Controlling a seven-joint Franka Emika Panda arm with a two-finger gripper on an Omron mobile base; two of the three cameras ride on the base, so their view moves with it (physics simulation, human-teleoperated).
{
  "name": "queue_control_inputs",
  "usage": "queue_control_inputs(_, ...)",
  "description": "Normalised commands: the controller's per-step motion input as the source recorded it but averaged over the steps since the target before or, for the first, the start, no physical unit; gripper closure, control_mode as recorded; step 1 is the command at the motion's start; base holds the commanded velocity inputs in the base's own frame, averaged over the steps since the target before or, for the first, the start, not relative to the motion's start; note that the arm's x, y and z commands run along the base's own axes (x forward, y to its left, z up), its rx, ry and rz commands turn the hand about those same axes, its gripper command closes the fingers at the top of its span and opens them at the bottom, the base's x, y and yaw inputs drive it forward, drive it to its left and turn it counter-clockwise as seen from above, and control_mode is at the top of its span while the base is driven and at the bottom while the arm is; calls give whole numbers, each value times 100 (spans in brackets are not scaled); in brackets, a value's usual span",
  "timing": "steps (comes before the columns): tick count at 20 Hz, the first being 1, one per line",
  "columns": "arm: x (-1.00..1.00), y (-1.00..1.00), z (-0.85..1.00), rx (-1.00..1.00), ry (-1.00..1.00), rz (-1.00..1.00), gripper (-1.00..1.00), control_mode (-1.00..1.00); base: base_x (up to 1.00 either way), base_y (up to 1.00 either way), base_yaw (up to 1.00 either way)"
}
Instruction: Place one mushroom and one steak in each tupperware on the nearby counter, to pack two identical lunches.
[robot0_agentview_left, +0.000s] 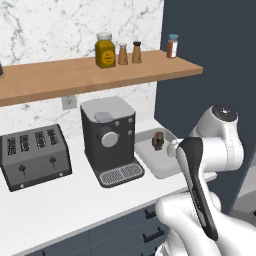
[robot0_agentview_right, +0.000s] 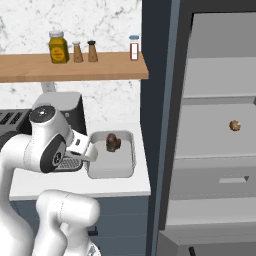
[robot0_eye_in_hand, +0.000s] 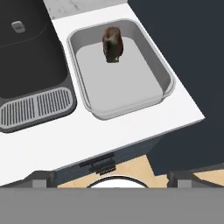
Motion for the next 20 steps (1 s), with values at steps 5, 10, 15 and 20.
queue_control_inputs(5, -1, 0, 0, 0, 0, 0, -100, 100, -28, 0, 0)
queue_control_inputs(10, 0, 0, 0, 0, 0, 0, -100, 100, -74, -8, 1)
queue_control_inputs(15, 0, 0, 0, 0, 0, 0, -100, 100, -22, -26, 26)
queue_control_inputs(20, 0, 0, 0, 0, 0, 0, -100, 100, -37, -52, 59)
